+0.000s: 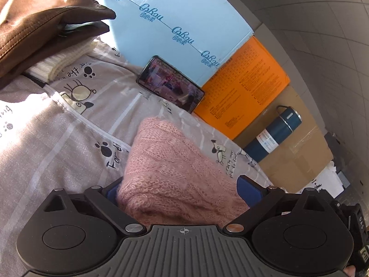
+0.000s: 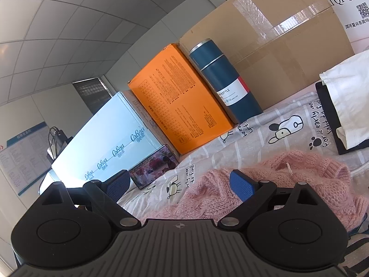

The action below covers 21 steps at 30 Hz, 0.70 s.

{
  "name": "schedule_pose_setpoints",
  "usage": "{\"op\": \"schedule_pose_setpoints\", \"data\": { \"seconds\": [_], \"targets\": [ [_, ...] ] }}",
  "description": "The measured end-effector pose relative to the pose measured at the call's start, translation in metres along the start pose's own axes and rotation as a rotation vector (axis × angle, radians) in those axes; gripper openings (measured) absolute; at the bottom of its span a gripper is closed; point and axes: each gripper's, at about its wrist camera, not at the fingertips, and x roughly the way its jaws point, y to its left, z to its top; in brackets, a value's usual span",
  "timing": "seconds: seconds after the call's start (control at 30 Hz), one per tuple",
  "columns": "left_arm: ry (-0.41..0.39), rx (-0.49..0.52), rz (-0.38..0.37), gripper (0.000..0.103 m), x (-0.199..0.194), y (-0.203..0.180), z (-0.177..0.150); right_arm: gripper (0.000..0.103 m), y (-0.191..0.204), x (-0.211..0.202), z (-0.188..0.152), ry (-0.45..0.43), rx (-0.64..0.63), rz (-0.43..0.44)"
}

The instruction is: Fold clothes

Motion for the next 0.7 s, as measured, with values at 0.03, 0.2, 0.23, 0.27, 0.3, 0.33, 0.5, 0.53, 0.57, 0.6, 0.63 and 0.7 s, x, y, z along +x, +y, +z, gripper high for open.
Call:
{"op": "schedule_pose_setpoints", "data": {
  "seconds": [0.03,0.2,0.23,0.27,0.3,0.33,0.5,0.53,0.57,0.6,0.63,0.7],
  "targets": [
    [0.0,0.02,0.013,0.093,0.001,-0.002,-0.001,0.093,0.0,0.0,0.0,-0.001,0.0,-0.001],
    [0.013,0.09,0.03,0.058,0.003,-0.006,-0.006,0.093,-0.001,0.0,-0.001,0.0,0.002,-0.006],
    [0.02,0.089,0.024,0.053,0.003,-0.006,-0.006,0.093,-0.001,0.0,-0.001,0.001,0.002,-0.006],
    [0.026,0.088,0.018,0.046,0.003,-0.006,-0.006,0.093,-0.001,0.0,-0.001,0.001,0.002,-0.007],
    [0.028,0.093,0.012,0.042,0.003,-0.006,-0.006,0.093,-0.001,0.0,-0.001,0.001,0.001,-0.006],
    [0.026,0.105,0.001,0.039,0.001,-0.009,-0.007,0.093,-0.001,0.0,-0.001,0.001,0.001,-0.006],
    [-0.054,0.252,-0.054,0.035,-0.016,-0.036,-0.01,0.093,-0.001,0.0,-0.001,0.002,0.003,-0.004],
    [-0.067,0.271,-0.071,0.035,-0.018,-0.041,-0.011,0.093,-0.001,0.0,-0.001,0.002,0.003,-0.003],
    [-0.077,0.281,-0.087,0.035,-0.019,-0.045,-0.01,0.093,-0.001,0.0,-0.001,0.003,0.002,-0.003],
    [-0.086,0.291,-0.1,0.035,-0.02,-0.048,-0.01,0.093,-0.001,0.0,-0.001,0.003,0.002,-0.003],
    [-0.089,0.301,-0.095,0.035,-0.019,-0.05,-0.009,0.093,-0.001,0.0,-0.001,0.004,0.002,-0.004],
    [-0.092,0.311,-0.073,0.035,-0.017,-0.052,-0.008,0.093,-0.001,0.0,-0.001,0.002,0.004,-0.004]
  ]
}}
